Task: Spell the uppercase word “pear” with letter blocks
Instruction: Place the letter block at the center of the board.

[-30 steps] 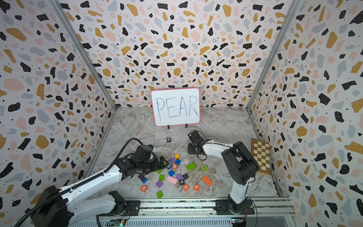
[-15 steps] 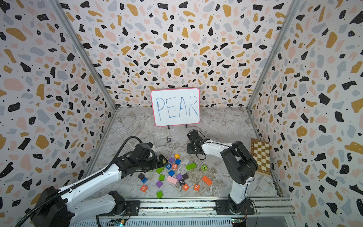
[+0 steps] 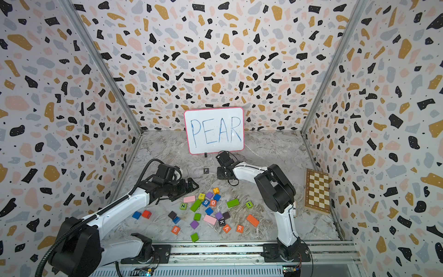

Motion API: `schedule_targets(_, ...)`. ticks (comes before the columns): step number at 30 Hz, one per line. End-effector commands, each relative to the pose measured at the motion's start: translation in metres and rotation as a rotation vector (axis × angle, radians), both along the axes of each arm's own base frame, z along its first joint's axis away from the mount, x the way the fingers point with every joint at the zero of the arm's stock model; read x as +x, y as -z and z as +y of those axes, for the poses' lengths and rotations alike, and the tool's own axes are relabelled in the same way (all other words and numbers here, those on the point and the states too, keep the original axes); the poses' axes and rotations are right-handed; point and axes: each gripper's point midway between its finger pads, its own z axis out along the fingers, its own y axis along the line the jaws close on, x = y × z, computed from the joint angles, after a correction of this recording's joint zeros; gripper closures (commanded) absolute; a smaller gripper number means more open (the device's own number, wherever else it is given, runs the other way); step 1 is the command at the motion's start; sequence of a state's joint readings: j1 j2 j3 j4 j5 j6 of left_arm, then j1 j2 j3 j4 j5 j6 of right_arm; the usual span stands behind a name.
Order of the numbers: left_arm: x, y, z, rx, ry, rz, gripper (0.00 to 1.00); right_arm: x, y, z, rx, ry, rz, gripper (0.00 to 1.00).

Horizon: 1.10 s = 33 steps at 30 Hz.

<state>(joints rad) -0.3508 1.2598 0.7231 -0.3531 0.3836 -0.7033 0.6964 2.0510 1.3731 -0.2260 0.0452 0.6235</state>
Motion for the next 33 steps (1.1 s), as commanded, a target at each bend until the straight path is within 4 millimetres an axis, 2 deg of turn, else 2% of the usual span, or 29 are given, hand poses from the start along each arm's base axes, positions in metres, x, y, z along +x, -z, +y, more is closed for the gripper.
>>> schedule_targets(1,0.017,-0.01,-0.003,-0.044,0.038,-0.03,0.01,-0.006,0.019,0.002,-0.047,-0.009,0.072,0.69)
schedule_targets(6,0.031,-0.008,0.0,-0.063,0.035,-0.011,0.01,0.004,0.022,0.024,-0.041,-0.039,0.074,0.69)
schedule_targets(12,0.034,-0.007,0.0,-0.072,0.035,0.003,0.01,0.006,0.021,0.039,-0.029,-0.067,0.07,0.69)
schedule_targets(25,0.031,-0.007,-0.001,-0.085,0.032,0.008,0.01,0.004,0.033,0.046,-0.014,-0.075,0.099,0.67)
schedule_targets(33,0.028,-0.006,0.001,-0.082,0.028,0.008,0.01,0.003,0.032,0.046,-0.01,-0.07,0.105,0.64)
